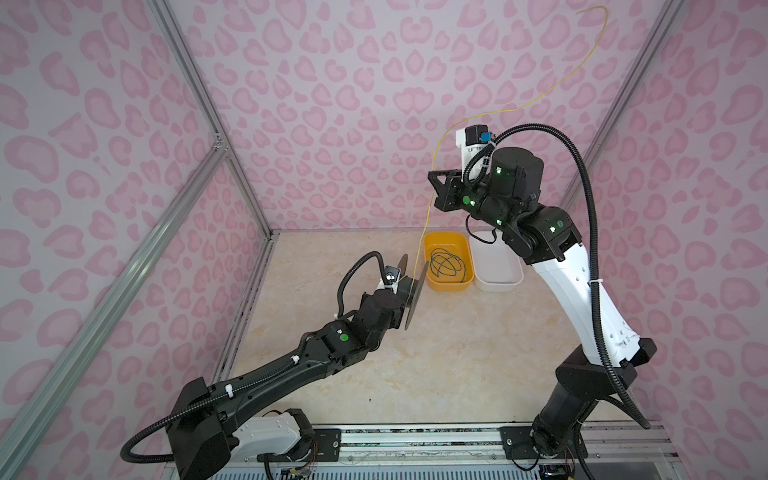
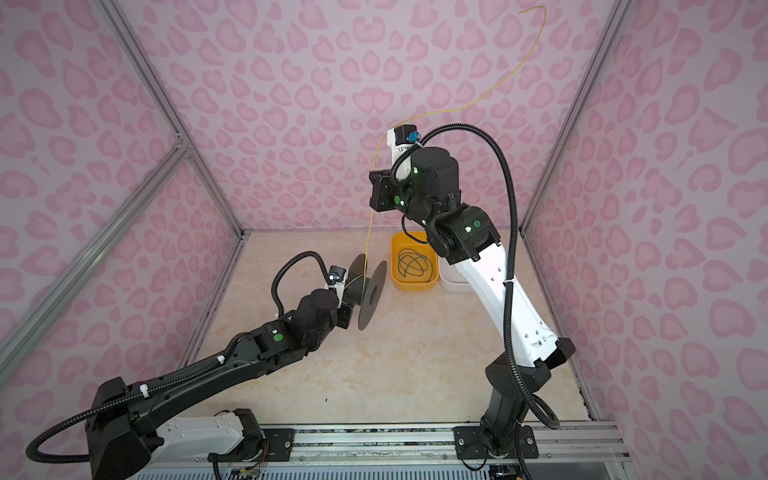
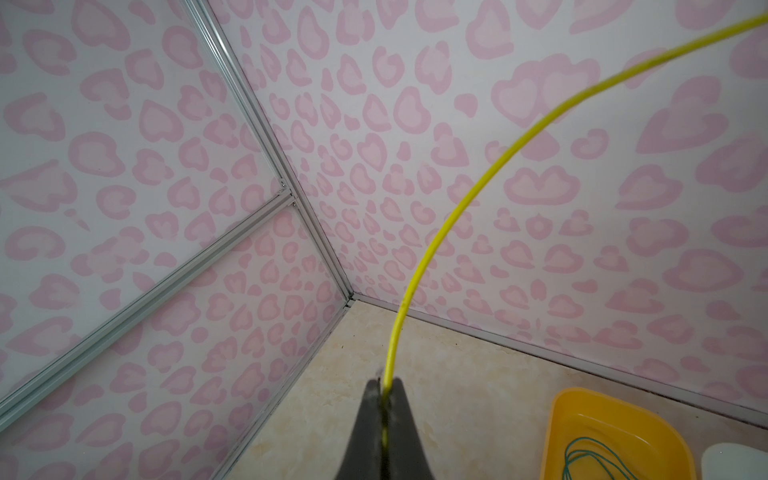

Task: Wrap the cables
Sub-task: 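Lower the spool with the left gripper while the right gripper holds the cable high, then draw the right gripper with the yellow cable up and away from the spool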

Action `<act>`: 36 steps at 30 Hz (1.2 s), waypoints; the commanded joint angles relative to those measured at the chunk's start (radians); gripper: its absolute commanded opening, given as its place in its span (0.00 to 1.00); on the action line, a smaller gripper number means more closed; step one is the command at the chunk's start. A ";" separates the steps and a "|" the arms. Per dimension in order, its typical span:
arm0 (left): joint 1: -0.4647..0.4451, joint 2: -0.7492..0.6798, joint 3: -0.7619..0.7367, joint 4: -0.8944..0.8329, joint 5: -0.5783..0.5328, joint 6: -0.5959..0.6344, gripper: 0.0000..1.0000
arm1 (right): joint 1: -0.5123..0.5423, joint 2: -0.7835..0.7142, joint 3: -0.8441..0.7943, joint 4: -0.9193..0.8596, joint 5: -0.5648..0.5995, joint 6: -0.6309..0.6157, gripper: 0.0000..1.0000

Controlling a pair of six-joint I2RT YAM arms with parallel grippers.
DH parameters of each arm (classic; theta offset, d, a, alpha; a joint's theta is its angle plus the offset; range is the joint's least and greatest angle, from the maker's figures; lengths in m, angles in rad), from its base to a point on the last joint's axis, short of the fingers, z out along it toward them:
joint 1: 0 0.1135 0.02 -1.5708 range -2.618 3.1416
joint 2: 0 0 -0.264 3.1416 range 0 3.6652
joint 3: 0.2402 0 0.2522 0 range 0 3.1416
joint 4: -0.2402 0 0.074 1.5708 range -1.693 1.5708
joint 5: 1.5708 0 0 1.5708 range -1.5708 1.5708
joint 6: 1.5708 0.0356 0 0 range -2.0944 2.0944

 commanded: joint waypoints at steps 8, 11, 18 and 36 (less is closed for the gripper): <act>-0.015 -0.098 -0.103 -0.258 -0.011 -0.100 0.04 | -0.128 0.035 0.002 0.221 -0.125 0.106 0.00; -0.027 -0.108 -0.113 -0.285 -0.015 -0.109 0.04 | -0.154 0.046 0.002 0.240 -0.154 0.132 0.00; -0.062 -0.117 -0.117 -0.335 -0.027 -0.136 0.04 | -0.211 0.076 0.027 0.264 -0.167 0.172 0.00; -0.124 -0.110 -0.121 -0.406 -0.046 -0.183 0.04 | -0.364 0.165 0.085 0.346 -0.220 0.334 0.00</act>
